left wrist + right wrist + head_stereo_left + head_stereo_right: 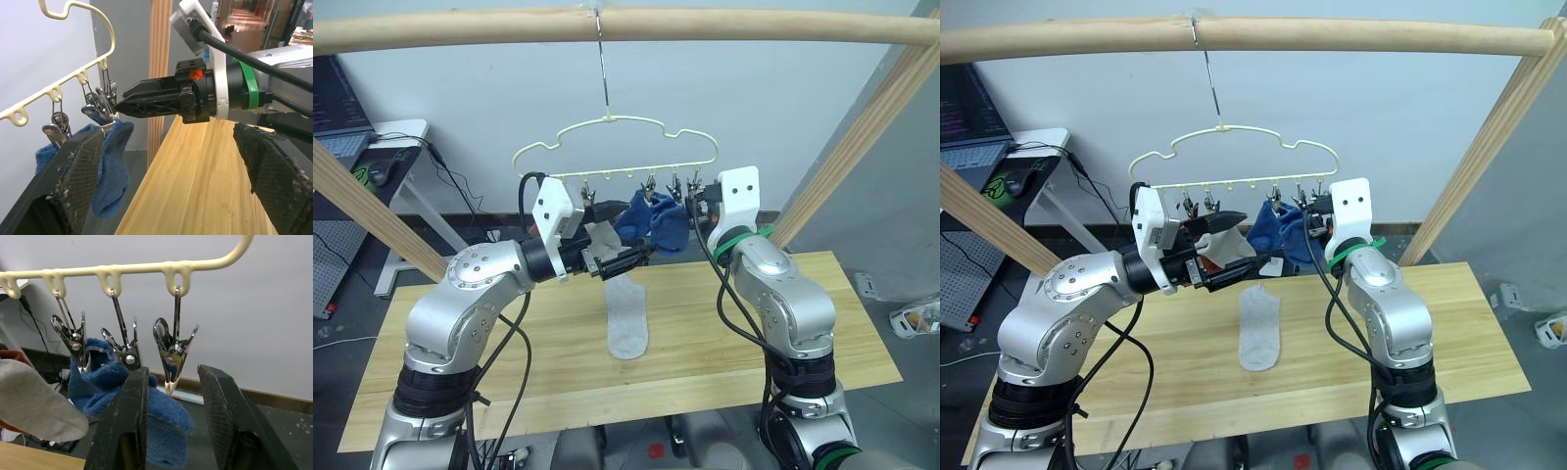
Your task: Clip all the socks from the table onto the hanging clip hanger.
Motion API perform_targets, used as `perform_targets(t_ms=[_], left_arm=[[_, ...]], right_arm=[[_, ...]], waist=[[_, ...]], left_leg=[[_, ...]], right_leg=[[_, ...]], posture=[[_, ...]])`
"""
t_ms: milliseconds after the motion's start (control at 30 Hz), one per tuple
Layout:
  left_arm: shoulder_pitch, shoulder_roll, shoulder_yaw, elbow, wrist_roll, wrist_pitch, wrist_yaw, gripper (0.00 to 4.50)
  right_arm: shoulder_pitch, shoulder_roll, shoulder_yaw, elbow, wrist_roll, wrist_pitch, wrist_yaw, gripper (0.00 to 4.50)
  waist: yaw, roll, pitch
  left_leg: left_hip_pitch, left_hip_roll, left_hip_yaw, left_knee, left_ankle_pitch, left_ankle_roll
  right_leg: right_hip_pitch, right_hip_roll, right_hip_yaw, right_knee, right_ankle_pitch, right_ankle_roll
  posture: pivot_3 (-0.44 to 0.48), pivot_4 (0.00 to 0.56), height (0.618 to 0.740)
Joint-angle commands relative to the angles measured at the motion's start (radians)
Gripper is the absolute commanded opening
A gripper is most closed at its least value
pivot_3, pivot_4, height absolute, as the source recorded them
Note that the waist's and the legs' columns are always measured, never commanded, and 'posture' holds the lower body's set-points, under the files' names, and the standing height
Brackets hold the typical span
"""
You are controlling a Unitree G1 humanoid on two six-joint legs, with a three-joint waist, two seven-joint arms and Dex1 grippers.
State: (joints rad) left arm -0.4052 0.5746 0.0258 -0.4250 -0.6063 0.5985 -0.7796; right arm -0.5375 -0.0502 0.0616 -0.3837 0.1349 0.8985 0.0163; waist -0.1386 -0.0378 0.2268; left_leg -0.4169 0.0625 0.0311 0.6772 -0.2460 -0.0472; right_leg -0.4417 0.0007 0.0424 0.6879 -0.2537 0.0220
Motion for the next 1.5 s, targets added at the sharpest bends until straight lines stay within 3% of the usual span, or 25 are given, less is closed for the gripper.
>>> perform_targets(t_ms=[33,100,200,1000,1500], left_arm=[[-0.010,0.006,0.004,-0.020,0.004,-0.027,-0.010,4.50],[-0.010,0.005,0.004,-0.020,0.005,-0.026,-0.009,4.50],[-0.009,0.006,0.005,-0.021,0.007,-0.027,-0.008,4.50],[-0.009,0.007,0.008,-0.022,0.018,-0.022,-0.017,4.50],[-0.011,0.008,0.005,-0.025,0.017,-0.019,-0.017,4.50]], right_arm=[[-0.021,0.009,-0.007,-0.021,-0.010,-0.037,-0.008,1.64],[-0.019,0.017,-0.010,-0.019,-0.008,-0.043,-0.010,1.80],[-0.020,0.023,-0.007,-0.014,-0.011,-0.046,-0.011,2.45],[-0.081,0.080,-0.024,0.136,-0.072,-0.203,-0.071,2.45],[-0.071,0.077,-0.008,0.136,-0.114,-0.205,-0.097,2.45]], waist=[[0.000,0.000,0.000],[0.000,0.000,0.000],[0.000,0.000,0.000],[0.000,0.000,0.000],[0.001,0.000,0.000]], left_leg=[[0.000,0.000,0.000,0.000,0.000,0.000],[0.000,0.000,0.000,0.000,0.000,0.000],[0.000,0.000,0.000,0.000,0.000,0.000],[0.000,0.000,0.000,-0.001,0.000,0.000],[-0.001,0.000,0.000,-0.003,0.000,0.000]], right_leg=[[0.000,0.000,0.000,0.000,0.000,0.000],[0.000,0.000,0.000,0.000,0.000,0.000],[0.000,0.000,0.000,0.000,0.000,0.000],[0.000,0.000,0.000,-0.002,0.000,0.000],[0.000,0.000,0.000,-0.006,0.001,-0.002]], posture=[[-0.149,0.189,0.735],[-0.148,0.189,0.735],[-0.147,0.189,0.735],[-0.146,0.188,0.735],[-0.142,0.188,0.735]])
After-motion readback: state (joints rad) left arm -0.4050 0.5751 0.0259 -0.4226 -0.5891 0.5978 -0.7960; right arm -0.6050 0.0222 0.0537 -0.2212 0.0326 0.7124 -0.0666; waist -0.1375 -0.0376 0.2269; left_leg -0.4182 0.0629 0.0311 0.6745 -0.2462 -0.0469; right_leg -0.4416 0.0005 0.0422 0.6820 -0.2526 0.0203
